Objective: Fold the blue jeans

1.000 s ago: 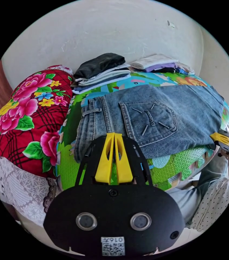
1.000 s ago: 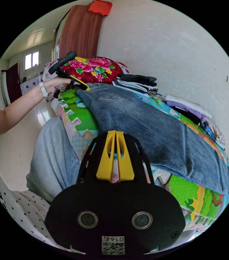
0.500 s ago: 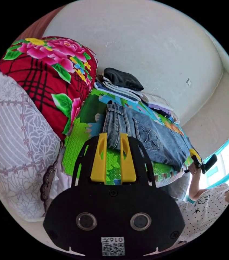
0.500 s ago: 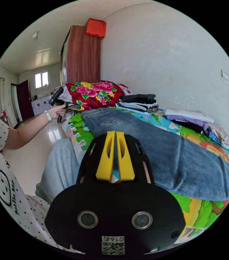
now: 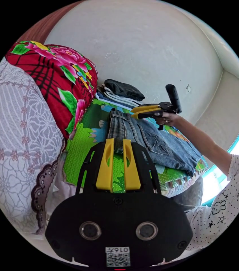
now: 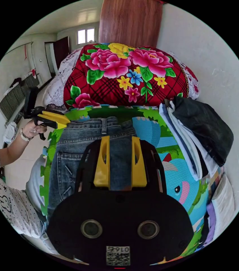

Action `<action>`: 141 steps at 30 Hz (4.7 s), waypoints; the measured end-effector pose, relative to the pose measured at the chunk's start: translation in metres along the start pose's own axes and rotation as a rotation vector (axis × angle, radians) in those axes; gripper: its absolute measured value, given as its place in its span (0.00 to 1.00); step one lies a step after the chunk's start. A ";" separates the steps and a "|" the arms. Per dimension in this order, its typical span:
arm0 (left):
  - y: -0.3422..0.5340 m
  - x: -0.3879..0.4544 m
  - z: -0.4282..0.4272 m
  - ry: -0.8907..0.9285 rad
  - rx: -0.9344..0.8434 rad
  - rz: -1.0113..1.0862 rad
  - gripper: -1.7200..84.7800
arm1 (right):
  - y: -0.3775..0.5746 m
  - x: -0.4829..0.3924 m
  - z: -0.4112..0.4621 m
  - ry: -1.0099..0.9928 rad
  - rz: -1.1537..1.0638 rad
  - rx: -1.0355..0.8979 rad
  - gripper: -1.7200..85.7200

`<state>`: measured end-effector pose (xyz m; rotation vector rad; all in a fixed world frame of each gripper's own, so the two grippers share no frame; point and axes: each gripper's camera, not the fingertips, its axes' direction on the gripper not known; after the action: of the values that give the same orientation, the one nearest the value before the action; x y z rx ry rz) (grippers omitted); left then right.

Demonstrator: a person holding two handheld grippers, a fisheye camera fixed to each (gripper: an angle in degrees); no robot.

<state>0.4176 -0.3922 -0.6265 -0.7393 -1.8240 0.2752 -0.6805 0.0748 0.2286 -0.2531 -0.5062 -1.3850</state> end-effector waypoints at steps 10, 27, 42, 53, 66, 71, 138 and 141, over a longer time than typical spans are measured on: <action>-0.013 0.053 -0.042 -0.107 0.119 0.131 0.03 | -0.043 0.005 -0.007 0.091 -0.215 0.039 0.03; -0.088 0.105 -0.012 -0.094 -0.093 0.131 0.01 | -0.041 0.011 0.073 0.510 -0.136 -0.056 0.03; -0.179 0.208 -0.002 -0.360 -0.143 0.297 0.01 | 0.084 0.064 0.000 0.163 0.111 0.091 0.07; -0.250 0.262 -0.032 -0.354 -0.186 0.318 0.01 | 0.414 0.027 -0.081 0.264 0.238 -0.299 0.02; -0.351 0.320 -0.108 -0.291 -0.179 0.121 0.02 | 0.666 -0.002 -0.134 0.249 0.540 -0.133 0.02; -0.371 0.307 -0.167 -0.109 -0.136 -0.112 0.10 | 0.731 -0.068 -0.168 0.344 0.434 0.138 0.03; -0.699 1.629 0.012 0.494 -0.615 0.773 0.01 | 1.714 -0.011 -0.335 0.000 1.538 0.803 0.13; -0.697 1.633 0.014 0.515 -0.627 0.741 0.01 | 1.721 -0.018 -0.320 -0.018 1.622 0.781 0.18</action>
<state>-0.1847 0.0574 0.9826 -1.7450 -1.0721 -0.0341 1.0589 0.2540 0.1510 0.0214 -0.5752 0.4189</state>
